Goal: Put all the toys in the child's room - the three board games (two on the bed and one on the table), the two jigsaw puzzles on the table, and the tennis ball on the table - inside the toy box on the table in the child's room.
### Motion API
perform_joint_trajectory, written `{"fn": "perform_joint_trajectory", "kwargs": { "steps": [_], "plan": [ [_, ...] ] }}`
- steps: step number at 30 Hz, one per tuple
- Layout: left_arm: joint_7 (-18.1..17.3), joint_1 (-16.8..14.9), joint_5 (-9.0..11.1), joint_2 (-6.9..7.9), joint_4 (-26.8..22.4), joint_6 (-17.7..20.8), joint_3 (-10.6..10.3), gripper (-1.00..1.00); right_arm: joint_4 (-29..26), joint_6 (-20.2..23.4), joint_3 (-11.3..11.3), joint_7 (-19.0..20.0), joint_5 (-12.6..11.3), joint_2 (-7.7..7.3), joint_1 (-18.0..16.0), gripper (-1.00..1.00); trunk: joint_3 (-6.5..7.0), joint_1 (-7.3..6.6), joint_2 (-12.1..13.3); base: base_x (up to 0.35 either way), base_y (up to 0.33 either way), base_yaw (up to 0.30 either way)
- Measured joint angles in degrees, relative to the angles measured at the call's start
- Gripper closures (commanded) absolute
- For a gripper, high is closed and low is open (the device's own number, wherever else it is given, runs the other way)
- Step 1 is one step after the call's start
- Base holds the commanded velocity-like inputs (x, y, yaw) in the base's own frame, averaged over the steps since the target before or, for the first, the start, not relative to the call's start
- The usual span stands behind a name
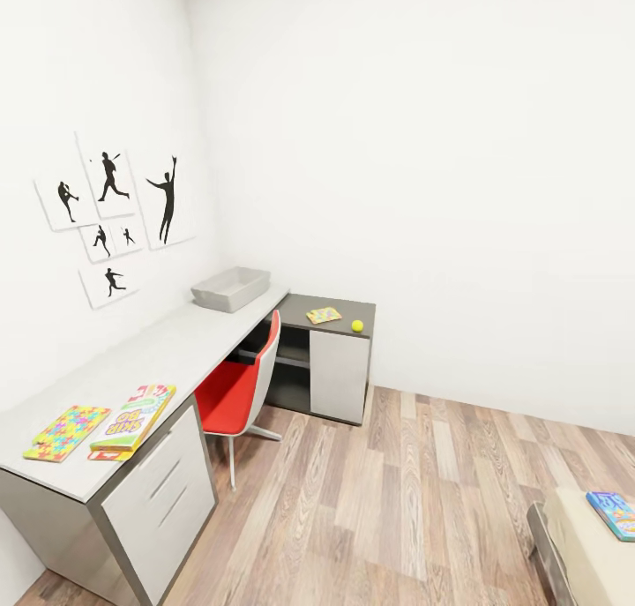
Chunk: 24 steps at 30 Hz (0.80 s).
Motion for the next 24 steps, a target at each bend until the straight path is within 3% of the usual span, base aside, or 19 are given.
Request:
{"fn": "perform_joint_trajectory", "kwargs": {
  "steps": [16, 24],
  "plan": [
    [-0.1, -1.0, 0.1, -0.03, -1.2, -0.1, 0.1, -1.00, 0.0, -0.8, -0.3, -0.1, -0.2, -0.01, 0.0, -1.00, 0.00, 0.00, 0.0, 0.000, 0.000, -0.007],
    [0.0, -1.1, 0.1, -0.04, -1.3, -0.1, 0.1, -1.00, 0.0, -0.8, -0.3, -0.1, -0.3, -0.13, 0.0, -1.00, 0.00, 0.00, 0.0, 0.000, 0.000, -0.200]
  ]
}}
